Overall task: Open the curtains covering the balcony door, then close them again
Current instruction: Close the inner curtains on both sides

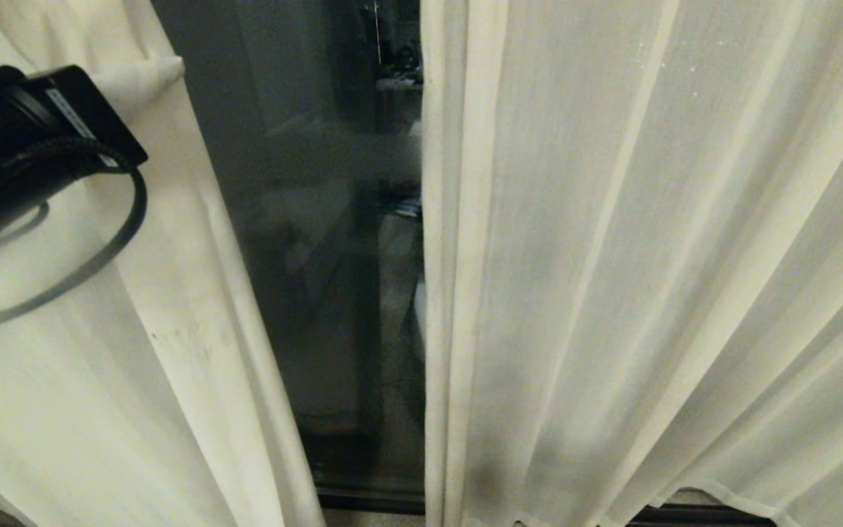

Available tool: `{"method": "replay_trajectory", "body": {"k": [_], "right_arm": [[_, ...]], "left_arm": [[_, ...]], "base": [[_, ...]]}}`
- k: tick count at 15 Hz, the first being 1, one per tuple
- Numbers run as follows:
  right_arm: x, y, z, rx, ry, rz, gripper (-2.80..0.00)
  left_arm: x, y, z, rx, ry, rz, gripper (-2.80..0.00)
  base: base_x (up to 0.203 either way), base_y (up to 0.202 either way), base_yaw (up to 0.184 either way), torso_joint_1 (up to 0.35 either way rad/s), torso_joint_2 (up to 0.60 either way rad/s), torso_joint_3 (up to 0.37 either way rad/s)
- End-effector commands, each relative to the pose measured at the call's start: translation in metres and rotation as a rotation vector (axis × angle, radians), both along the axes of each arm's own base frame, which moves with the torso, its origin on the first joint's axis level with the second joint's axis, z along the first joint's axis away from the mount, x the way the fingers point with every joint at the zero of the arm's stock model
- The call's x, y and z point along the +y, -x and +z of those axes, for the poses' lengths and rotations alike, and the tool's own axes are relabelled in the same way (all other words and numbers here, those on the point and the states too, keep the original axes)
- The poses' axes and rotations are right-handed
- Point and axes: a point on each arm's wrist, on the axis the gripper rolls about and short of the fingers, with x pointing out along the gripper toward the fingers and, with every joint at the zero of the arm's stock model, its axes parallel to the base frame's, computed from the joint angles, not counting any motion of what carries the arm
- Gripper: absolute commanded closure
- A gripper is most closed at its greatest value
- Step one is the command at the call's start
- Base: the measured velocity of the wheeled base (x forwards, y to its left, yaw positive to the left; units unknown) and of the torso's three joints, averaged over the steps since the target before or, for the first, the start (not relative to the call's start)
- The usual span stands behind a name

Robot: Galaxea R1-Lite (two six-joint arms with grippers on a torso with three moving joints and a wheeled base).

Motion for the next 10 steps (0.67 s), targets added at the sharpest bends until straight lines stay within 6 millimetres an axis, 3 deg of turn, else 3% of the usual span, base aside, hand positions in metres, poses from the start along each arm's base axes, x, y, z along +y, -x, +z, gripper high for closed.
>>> {"method": "replay_trajectory", "body": {"k": [1, 10], "right_arm": [[0.0, -0.0001, 0.0, 0.001, 0.0, 0.001, 0.0], [0.0, 0.0, 0.0, 0.0, 0.0, 0.001, 0.0]], "left_arm": [[-0.0005, -0.001, -0.0006, 0.001, 0.0, -0.002, 0.0], [-0.0015, -0.0032, -0.0017, 0.009, 0.0, -0.003, 0.0]], "base": [[0.0, -0.189, 0.003, -0.002, 0.0, 0.002], [0.0, -0.191, 0.001, 0.002, 0.0, 0.003]]}}
